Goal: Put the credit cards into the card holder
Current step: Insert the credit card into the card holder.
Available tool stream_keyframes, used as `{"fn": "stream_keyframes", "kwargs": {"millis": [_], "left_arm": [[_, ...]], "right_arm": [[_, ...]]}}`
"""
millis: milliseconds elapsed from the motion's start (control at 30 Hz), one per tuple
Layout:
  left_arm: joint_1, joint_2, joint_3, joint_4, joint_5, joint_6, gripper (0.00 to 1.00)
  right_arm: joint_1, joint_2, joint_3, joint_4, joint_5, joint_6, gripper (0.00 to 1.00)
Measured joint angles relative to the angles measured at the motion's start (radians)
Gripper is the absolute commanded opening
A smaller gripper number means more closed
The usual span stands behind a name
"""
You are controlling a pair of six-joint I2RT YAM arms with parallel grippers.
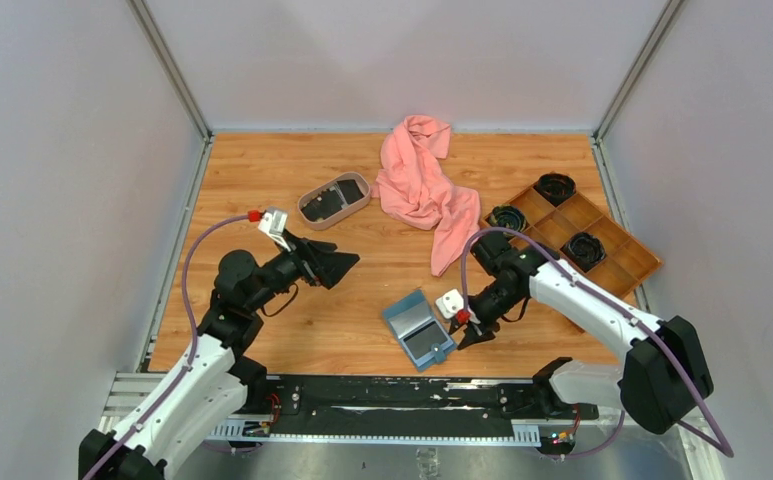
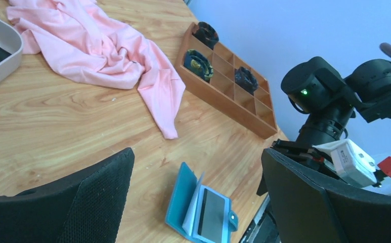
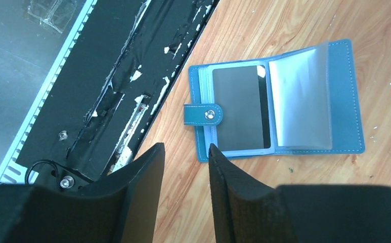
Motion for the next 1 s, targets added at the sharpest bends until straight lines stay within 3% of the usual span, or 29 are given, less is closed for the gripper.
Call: {"fn": "stream_keyframes", "kwargs": {"millis": [533, 1000], "left_arm": [[0.000, -0.095, -0.133, 0.001, 0.146, -0.179, 0.98], [-0.100, -0.094, -0.171, 0.000, 0.111, -0.202, 0.92]], "right_arm": [[0.001, 0.086, 0.000, 0.024, 0.024, 0.113, 0.43], [0.124, 0.248, 0.006, 0.175, 0.165, 0.315, 0.44]]}}
